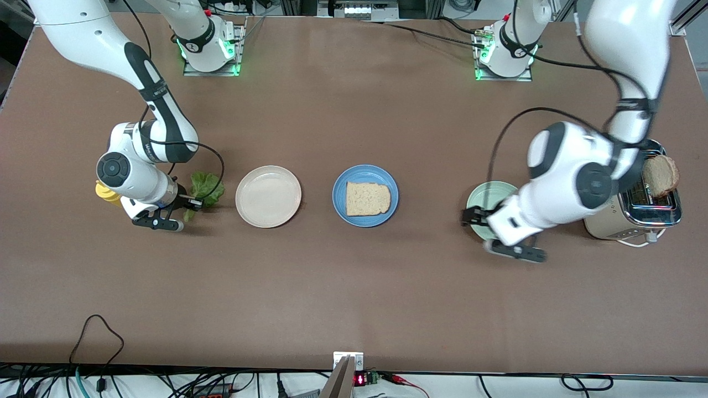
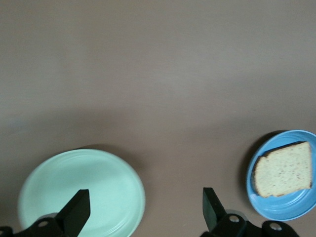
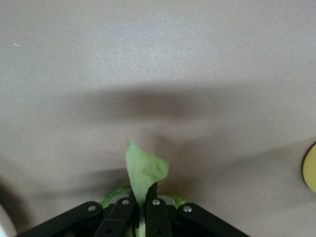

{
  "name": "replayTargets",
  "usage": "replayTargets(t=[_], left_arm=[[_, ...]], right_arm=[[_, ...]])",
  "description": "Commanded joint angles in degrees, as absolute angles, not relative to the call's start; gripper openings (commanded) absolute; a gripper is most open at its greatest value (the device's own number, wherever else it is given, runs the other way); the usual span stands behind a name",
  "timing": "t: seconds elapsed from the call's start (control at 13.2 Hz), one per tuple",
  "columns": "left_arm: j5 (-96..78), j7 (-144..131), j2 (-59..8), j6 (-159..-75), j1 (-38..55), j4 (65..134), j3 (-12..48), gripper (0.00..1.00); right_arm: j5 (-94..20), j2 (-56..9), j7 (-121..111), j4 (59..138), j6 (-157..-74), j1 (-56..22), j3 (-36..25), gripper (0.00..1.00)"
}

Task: Make sandwich in blue plate with both arms
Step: 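Release the bread on the blue plate and withdraw the left gripper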

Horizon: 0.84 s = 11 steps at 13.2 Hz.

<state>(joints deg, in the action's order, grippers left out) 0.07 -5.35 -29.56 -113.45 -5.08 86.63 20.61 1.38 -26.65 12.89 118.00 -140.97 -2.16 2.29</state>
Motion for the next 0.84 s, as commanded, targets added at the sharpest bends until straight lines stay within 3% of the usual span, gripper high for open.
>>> replayTargets(t=[0.0, 0.38, 0.76], left_arm=[[3.41, -4.93, -27.52, -106.27, -6.51, 81.22, 18.82, 1.0], [6.42, -4.66, -16.2, -105.22, -4.14, 82.61, 8.36, 1.0], [3.79, -4.31, -8.72, -95.81, -3.51, 85.06, 5.28, 1.0]], right_arm=[[1.76, -22.51, 13.45, 115.85, -132.58, -2.2, 2.9, 0.0], [0.27, -20.48, 22.99, 105.84, -114.11, -6.75, 3.08, 0.0], [-5.71, -21.44, 43.46, 101.7, -113.2, -17.03, 2.99, 0.0]])
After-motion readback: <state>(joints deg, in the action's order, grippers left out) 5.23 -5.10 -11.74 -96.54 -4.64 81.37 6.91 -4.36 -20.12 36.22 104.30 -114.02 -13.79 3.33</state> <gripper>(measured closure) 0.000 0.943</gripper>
